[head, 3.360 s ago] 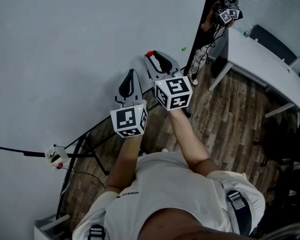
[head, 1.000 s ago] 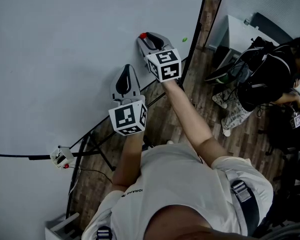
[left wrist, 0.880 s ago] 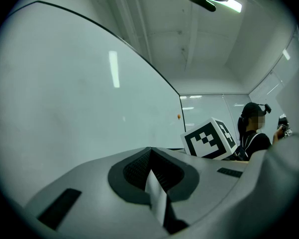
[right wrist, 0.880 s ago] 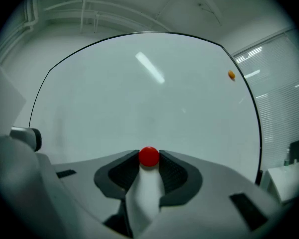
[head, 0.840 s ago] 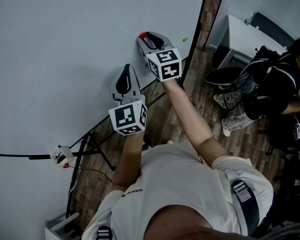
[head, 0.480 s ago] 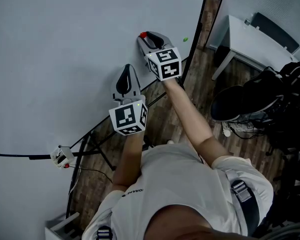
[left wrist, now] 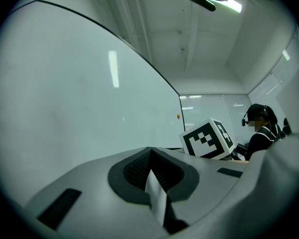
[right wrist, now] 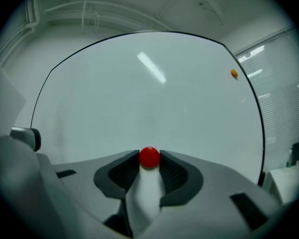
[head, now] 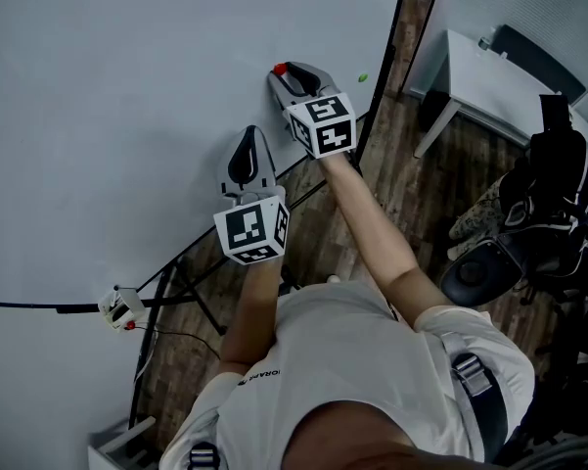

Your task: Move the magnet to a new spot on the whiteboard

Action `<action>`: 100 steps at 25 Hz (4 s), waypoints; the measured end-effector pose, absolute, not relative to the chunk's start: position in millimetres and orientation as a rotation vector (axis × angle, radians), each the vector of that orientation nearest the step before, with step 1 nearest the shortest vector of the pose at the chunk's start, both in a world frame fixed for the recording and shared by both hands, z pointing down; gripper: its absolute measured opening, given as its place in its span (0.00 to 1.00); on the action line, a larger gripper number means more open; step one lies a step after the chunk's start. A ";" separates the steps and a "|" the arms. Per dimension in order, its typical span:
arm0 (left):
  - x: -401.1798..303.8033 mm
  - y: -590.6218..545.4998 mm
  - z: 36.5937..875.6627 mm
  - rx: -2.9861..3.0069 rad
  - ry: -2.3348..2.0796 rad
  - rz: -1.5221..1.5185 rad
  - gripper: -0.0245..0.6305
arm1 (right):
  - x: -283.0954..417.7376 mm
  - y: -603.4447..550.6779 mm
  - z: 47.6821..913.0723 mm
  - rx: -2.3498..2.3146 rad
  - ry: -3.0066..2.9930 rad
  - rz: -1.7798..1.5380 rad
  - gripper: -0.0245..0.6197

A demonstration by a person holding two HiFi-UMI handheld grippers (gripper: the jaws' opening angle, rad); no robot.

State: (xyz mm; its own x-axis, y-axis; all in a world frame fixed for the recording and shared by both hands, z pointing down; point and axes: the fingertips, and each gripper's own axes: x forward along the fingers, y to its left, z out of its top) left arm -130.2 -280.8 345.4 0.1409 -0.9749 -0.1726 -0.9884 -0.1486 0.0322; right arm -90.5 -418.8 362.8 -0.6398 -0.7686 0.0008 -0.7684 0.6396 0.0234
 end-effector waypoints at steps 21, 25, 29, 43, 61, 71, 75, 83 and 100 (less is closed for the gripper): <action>-127.4 -276.9 342.2 -2.300 1.986 0.236 0.04 | -81.8 -396.6 356.0 1.342 -2.897 -0.041 0.29; -126.2 -276.9 341.2 -2.307 1.980 0.237 0.04 | -79.6 -387.0 351.3 1.359 -2.896 -0.064 0.28; -125.3 -276.7 342.2 -2.311 1.975 0.238 0.04 | -77.1 -377.8 351.6 1.359 -2.899 -0.056 0.21; -123.1 -279.5 342.5 -2.322 1.960 0.243 0.04 | -69.3 -359.5 349.1 1.382 -2.913 -0.057 0.06; -120.3 -282.2 339.5 -2.339 1.938 0.255 0.04 | -64.3 -332.4 342.0 1.390 -2.932 -0.047 0.06; -118.1 -281.9 339.3 -2.345 1.928 0.256 0.04 | -62.7 -322.4 342.0 1.396 -2.934 -0.053 0.06; -117.7 -281.7 336.6 -2.342 1.928 0.256 0.04 | -62.4 -318.9 342.1 1.390 -2.930 -0.058 0.06; -121.9 -280.1 340.8 -2.342 1.934 0.259 0.04 | -62.5 -311.0 347.4 1.388 -2.922 -0.063 0.06; -115.7 -276.5 341.7 -2.349 1.931 0.233 0.04 | -62.0 -298.2 349.3 1.361 -2.924 -0.078 0.06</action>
State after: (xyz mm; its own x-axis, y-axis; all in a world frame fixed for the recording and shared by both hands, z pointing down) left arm -115.7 -276.5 341.7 0.1883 -0.9663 -0.1755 -0.9803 -0.1957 0.0257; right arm -62.0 -298.2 349.3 -0.6410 -0.7614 -0.0971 -0.7655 0.6434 0.0083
